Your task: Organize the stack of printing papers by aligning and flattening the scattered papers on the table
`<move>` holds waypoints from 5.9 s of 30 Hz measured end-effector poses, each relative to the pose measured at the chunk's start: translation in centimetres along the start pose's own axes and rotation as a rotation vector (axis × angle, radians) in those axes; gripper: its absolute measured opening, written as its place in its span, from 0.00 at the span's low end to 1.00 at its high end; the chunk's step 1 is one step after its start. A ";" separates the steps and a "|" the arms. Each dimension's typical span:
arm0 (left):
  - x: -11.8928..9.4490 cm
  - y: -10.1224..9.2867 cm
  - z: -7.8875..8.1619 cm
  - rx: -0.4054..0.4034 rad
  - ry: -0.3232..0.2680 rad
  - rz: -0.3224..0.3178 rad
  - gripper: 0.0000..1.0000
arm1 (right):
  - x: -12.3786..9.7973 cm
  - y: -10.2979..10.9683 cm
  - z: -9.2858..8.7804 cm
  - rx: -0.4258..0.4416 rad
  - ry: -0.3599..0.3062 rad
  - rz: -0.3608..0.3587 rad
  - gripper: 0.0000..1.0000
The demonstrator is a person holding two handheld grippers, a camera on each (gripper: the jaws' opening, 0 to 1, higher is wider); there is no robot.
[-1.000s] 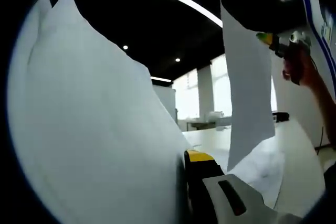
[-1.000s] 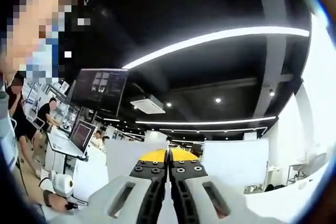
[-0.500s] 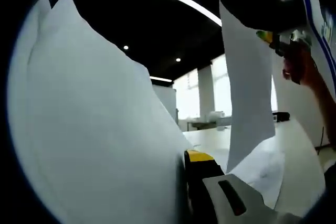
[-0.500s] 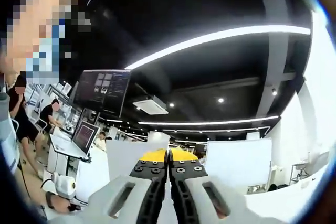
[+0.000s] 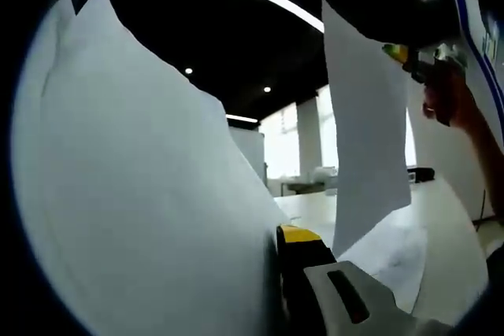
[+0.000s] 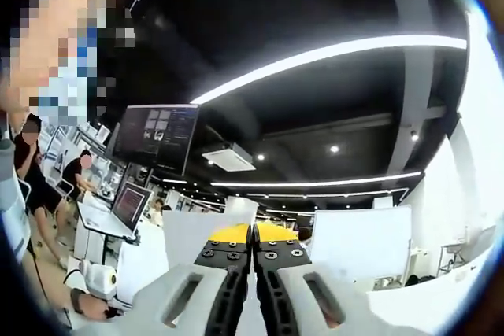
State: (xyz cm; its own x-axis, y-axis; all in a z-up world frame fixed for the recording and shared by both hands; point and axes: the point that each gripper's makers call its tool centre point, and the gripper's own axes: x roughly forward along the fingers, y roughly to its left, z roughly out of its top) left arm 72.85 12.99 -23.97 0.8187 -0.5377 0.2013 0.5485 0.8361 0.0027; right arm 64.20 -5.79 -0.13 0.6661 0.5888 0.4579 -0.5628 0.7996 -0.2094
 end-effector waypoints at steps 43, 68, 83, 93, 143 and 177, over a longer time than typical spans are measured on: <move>0.0 0.3 0.0 0.005 0.000 0.005 0.11 | 3.8 0.6 -1.4 0.038 0.013 0.068 0.00; 0.1 0.7 -0.1 0.019 -0.002 0.000 0.11 | 7.4 -0.8 -8.0 0.070 0.155 0.044 0.00; 0.1 0.2 0.1 0.023 -0.001 0.002 0.11 | 8.8 -2.5 -11.5 0.051 0.223 0.011 0.00; 0.1 -0.1 0.3 0.022 -0.004 -0.002 0.11 | 9.1 -2.9 -12.7 0.059 0.224 0.002 0.00; 0.0 -0.4 0.7 -0.038 -0.034 -0.035 0.21 | 12.2 5.0 -15.4 0.298 0.207 0.168 0.00; 0.2 -0.8 0.3 -0.052 -0.015 -0.053 0.27 | 14.9 9.4 -16.4 0.421 0.206 0.203 0.00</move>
State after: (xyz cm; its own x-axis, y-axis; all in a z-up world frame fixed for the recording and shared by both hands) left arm 72.50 12.21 -23.61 0.7859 -0.5789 0.2172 0.5992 0.7997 -0.0369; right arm 76.83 12.47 -9.48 0.5817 0.7723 0.2553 -0.8110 0.5747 0.1093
